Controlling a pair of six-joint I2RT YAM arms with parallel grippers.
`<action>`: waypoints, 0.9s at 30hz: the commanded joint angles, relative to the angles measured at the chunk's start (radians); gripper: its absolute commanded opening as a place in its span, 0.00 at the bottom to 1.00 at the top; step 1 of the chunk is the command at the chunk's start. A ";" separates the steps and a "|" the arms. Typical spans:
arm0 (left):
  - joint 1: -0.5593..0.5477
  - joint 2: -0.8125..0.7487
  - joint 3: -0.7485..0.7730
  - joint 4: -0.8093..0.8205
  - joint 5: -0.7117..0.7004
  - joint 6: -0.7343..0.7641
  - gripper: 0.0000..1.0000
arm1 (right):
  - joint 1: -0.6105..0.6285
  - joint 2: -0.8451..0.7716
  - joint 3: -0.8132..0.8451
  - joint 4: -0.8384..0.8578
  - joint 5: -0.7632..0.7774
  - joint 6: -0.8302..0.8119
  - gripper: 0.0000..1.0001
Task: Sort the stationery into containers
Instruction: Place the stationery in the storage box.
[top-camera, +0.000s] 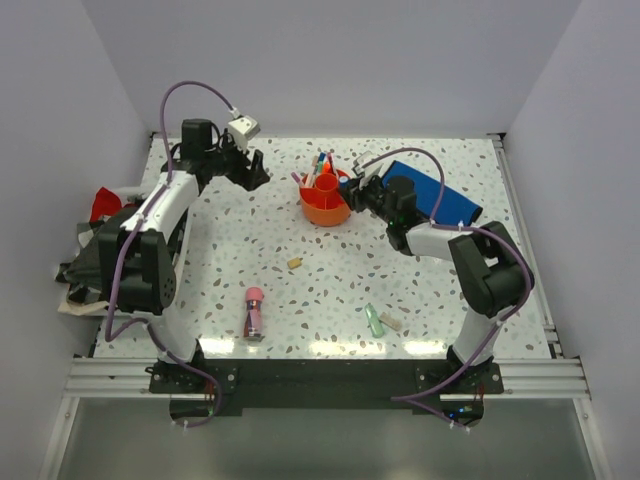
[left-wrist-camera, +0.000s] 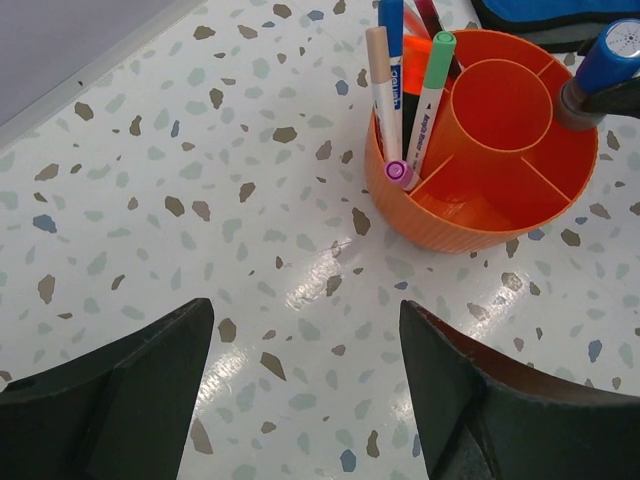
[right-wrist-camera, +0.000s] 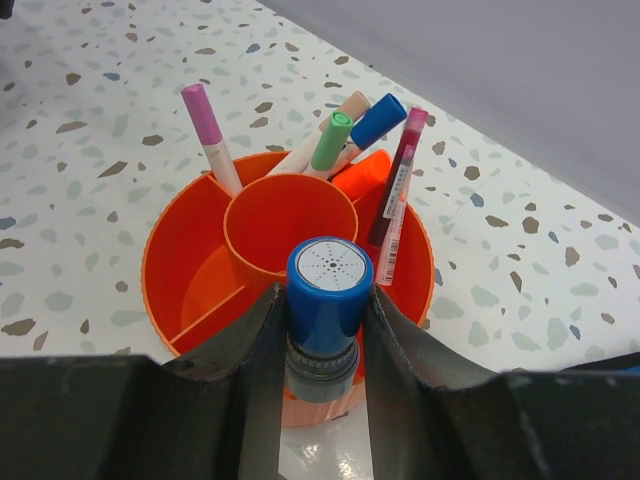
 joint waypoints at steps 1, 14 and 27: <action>0.007 0.015 0.063 -0.013 -0.025 0.035 0.80 | -0.003 0.006 -0.010 0.089 0.019 0.021 0.16; 0.007 0.024 0.082 -0.030 -0.030 0.047 0.80 | 0.000 0.078 0.051 0.115 0.014 0.032 0.06; 0.010 0.037 0.094 -0.004 -0.011 0.037 0.80 | 0.000 -0.084 0.034 0.000 0.025 -0.010 0.56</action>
